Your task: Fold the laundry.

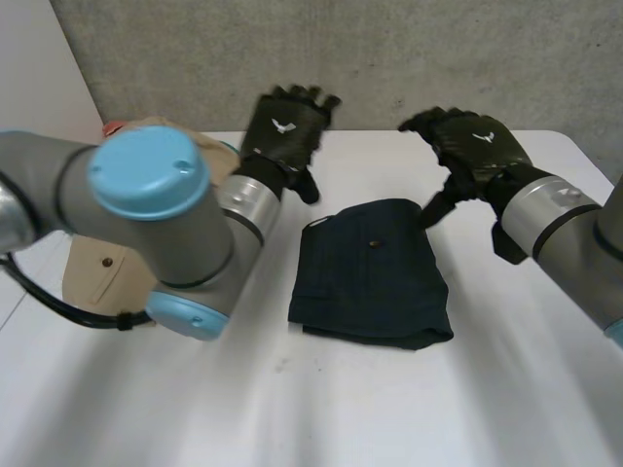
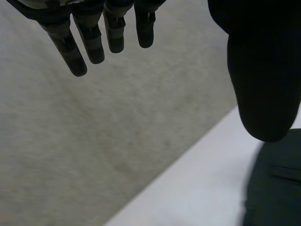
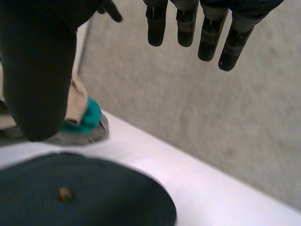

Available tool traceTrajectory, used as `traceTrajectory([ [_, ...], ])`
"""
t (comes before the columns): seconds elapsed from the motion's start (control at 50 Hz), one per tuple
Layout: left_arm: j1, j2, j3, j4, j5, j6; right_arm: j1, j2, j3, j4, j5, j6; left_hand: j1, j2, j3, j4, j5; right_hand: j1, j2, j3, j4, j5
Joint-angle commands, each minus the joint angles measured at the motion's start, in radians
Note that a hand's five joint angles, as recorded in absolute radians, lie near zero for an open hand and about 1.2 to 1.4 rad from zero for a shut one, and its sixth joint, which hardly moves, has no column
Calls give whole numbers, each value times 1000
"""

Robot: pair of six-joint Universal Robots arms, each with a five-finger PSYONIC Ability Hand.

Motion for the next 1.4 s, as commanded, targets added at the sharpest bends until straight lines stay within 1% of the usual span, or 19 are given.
traceTrajectory([
  [0.02, -59, -144, 134, -170, -1, -16, -20, 183, -150, 202, 6, -66, 8, -3, -9, -2, -20, -26, -45, -38, -61, -64],
  [0.22, -59, -315, 213, -304, -2, 22, -19, 396, -244, 248, 34, -212, 20, 9, 2, 9, -9, -26, -45, -38, -61, -64],
  [0.3, -59, -366, 237, -367, -8, 103, -19, 456, -259, 247, 68, -265, 29, 18, 11, 18, 0, -26, -45, -38, -61, -64],
  [0.4, -57, -381, 249, -387, -16, 160, -19, 496, -282, 248, 112, -363, 35, 24, 17, 24, 6, -26, -45, -38, -61, -64],
  [0.46, -59, -372, 256, -393, -30, 165, -11, 495, -291, 248, 129, -414, 32, 21, 14, 21, 3, -26, -45, -38, -61, -64],
  [0.54, -59, -314, 257, -387, -22, 152, 9, 457, -288, 244, 126, -396, 26, 15, 8, 15, -3, -26, -45, -38, -61, -64],
  [0.64, -60, -199, 239, -381, -18, 111, 15, 334, -239, 173, 128, -279, 11, 0, -6, 0, -17, -26, -45, -38, -61, -64],
  [0.68, -59, -164, 228, -381, -7, 82, 10, 271, -167, 112, 129, -204, 8, -3, -9, -2, -20, -26, -45, -38, -61, -64],
  [0.76, -51, -66, 164, -378, 79, -5, 0, 171, -45, 29, 132, -95, 8, -3, -9, -2, -20, -26, -45, -38, -61, -64],
  [0.78, -40, -21, 135, -376, 131, -30, -6, 147, -19, 20, 134, -69, 11, 0, -6, 0, -17, -26, -45, -38, -61, -64],
  [0.82, -23, 19, 102, -376, 185, -47, -43, 99, 56, 12, 129, 0, 14, 3, -3, 3, -14, -26, -45, -38, -61, -64],
  [0.84, -2, 54, 67, -378, 241, -56, -62, 87, 83, 12, 123, 17, 14, 3, -3, 3, -14, -26, -45, -38, -61, -64],
  [0.88, 20, 85, 27, -381, 303, -56, -95, 71, 130, 14, 111, 40, 14, 3, -3, 3, -14, -26, -45, -38, -61, -64],
  [0.92, 50, 126, -43, -381, 408, -56, -135, 68, 196, 14, 83, 57, 17, 6, 0, 6, -12, -26, -45, -38, -61, -64],
  [1.0, 87, 166, -123, -381, 511, -61, -154, 68, 308, -2, 7, 38, 17, 6, 0, 6, -11, -26, -45, -38, -61, -64],
  [1.04, 109, 175, -158, -379, 542, -61, -154, 70, 328, -9, -12, 29, 20, 9, 2, 9, -9, -26, -45, -38, -61, -64],
  [1.12, 118, 174, -183, -379, 544, -61, -149, 82, 348, -54, -52, 26, 20, 9, 2, 9, -9, -26, -45, -38, -61, -64],
  [1.24, 115, 171, -188, -378, 544, -64, -109, 165, 325, -123, -53, 23, 17, 6, 0, 6, -11, -26, -45, -38, -61, -64],
  [1.4, 110, 172, -188, -378, 545, -64, -54, 255, 252, -140, -43, 12, 14, 3, -3, 3, -14, -26, -45, -38, -61, -64],
])
